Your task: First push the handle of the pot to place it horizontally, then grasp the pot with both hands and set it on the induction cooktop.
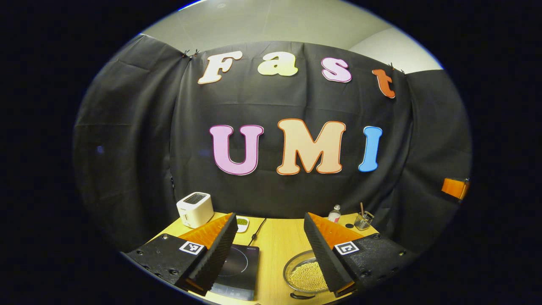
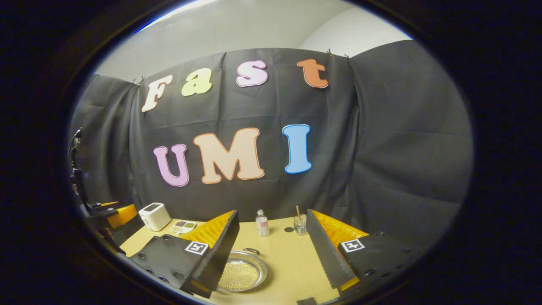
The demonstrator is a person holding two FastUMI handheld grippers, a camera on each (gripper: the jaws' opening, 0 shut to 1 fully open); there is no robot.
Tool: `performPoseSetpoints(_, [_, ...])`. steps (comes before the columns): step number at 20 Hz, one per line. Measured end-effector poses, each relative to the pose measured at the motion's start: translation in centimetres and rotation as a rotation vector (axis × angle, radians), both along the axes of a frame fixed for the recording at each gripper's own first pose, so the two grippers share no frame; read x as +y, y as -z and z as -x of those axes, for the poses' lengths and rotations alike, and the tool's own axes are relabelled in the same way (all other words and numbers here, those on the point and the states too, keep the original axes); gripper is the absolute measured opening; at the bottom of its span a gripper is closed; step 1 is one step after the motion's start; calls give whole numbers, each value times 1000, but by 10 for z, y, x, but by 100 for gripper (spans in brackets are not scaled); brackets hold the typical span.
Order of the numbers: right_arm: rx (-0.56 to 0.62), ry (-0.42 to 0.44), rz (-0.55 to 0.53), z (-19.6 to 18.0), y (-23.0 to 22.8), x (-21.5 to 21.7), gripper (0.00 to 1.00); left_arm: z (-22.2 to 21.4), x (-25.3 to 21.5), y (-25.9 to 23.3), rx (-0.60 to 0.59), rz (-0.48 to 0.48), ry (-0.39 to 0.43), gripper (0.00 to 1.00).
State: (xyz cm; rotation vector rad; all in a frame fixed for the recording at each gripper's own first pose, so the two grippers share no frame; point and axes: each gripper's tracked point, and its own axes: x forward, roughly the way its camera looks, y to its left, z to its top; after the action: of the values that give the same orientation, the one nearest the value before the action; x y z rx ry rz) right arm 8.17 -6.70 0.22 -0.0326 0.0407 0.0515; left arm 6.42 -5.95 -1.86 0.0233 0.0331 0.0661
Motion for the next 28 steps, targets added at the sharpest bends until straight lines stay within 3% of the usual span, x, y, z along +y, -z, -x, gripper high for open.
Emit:
performPoseSetpoints(1, [-2,-5,-1,0,-2,-2,91,-1,-3,1,0,0,1,92])
performPoseSetpoints(5, [-9,-24,3,-2,-2,-12,62,2,-12,3,-8,-8,-10,96])
performPoseSetpoints(9, [5,-21,3,-6,4,-23,9,5,-20,8,-7,-19,-18,92])
performPoseSetpoints(15, [61,-65,12,-9,30,-16,8,12,-18,16,-9,-22,-41,96])
performPoseSetpoints(16, [80,-77,14,-9,38,-11,8,14,-16,16,-11,-22,-49,93])
performPoseSetpoints(19, [145,-116,20,-10,61,6,8,19,-4,14,-25,-19,-71,96])
performPoseSetpoints(20, [163,-123,26,-10,68,10,8,20,1,13,-27,-18,-77,92])
performPoseSetpoints(25, [282,-149,45,-6,112,45,8,22,33,15,-20,-25,-93,96])
performPoseSetpoints(26, [313,-147,44,-5,122,51,0,21,41,15,-15,-33,-95,93])
performPoseSetpoints(28, [383,-146,42,1,145,65,0,18,58,18,-3,-44,-95,96])
